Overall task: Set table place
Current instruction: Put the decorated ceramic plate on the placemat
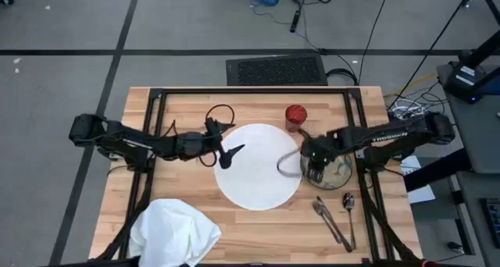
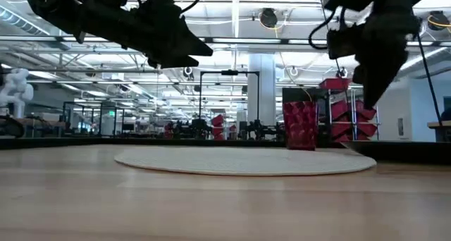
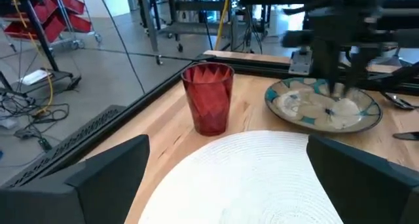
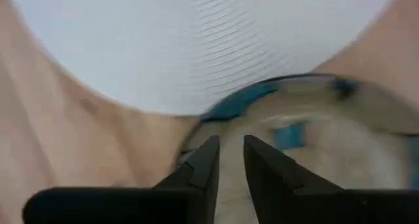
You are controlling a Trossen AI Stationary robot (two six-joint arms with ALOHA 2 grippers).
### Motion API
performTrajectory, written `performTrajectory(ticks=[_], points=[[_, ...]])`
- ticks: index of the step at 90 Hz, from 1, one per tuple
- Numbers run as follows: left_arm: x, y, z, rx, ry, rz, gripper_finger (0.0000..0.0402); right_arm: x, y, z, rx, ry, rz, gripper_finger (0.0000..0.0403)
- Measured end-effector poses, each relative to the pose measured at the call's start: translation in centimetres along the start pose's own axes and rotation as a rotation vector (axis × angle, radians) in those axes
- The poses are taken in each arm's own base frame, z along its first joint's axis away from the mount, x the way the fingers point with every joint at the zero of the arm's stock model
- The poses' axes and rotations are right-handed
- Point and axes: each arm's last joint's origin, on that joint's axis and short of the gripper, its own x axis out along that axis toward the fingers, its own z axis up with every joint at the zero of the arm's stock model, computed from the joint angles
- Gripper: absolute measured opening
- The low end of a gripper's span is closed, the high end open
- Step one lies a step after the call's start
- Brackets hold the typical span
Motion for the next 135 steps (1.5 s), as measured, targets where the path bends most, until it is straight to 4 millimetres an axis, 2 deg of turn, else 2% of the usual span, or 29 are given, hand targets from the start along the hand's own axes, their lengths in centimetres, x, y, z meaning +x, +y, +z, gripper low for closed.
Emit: performTrajectory(ticks=[19, 32, 49, 69, 103, 135], points=[[0.2, -0.1, 1.0, 0.075, -0.042, 0.003, 0.0400, 2.4, 3.2, -1.2, -0.104, 0.060, -0.004, 0.0062], [0.6, 0.2, 2.1, 0.172, -0.071, 0.026, 0.0400, 3.3, 5.2, -1.9, -0.139, 0.109, -0.030, 0.0084], [1.3, 1.7, 3.0, 0.211, -0.084, 0.090, 0.0400, 3.1, 6.7, -2.1, -0.133, 0.100, -0.204, 0.0134], [1.8, 3.7, 3.0, 0.201, -0.073, 0.165, 0.0400, 5.1, 7.7, -3.6, -0.107, 0.113, -0.340, 0.0172], [1.9, 4.3, 3.0, 0.198, -0.069, 0.185, 0.0400, 8.1, 8.3, -6.0, -0.102, 0.134, -0.559, 0.0147], [1.9, 4.3, 2.9, 0.198, -0.067, 0.185, 0.0400, 9.2, 8.3, -6.6, -0.095, 0.089, -0.663, 0.0100]])
